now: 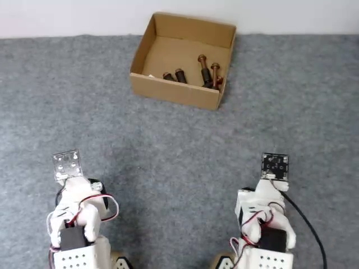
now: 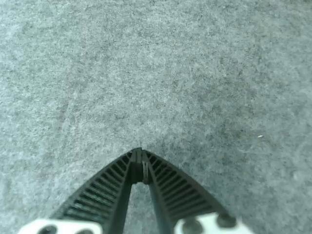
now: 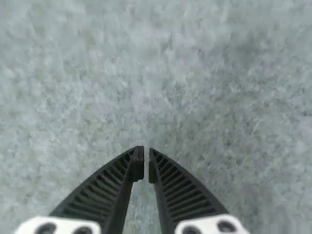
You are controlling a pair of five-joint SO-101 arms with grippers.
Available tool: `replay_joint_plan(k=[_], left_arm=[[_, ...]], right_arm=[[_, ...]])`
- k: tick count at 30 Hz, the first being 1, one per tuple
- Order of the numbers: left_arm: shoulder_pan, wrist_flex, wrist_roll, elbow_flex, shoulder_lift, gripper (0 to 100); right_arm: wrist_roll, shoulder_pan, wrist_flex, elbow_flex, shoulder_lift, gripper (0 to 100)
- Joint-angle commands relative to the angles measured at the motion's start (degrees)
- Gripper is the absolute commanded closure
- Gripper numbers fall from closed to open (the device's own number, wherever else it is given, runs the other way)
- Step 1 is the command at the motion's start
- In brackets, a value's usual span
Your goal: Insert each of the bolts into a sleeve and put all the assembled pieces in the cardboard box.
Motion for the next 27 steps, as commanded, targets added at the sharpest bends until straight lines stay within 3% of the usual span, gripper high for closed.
replay_joint_plan(k=[1,27], left_arm=[[-0.09,0.53,-0.44,-0.22,-0.53,99],[-0.09,0.53,-0.44,-0.22,-0.53,99]], right_arm=[[0.00,0.31,-1.98,1.23,-0.31,99.0],[0.00,0.40,2.68,1.23,-0.22,99.0]])
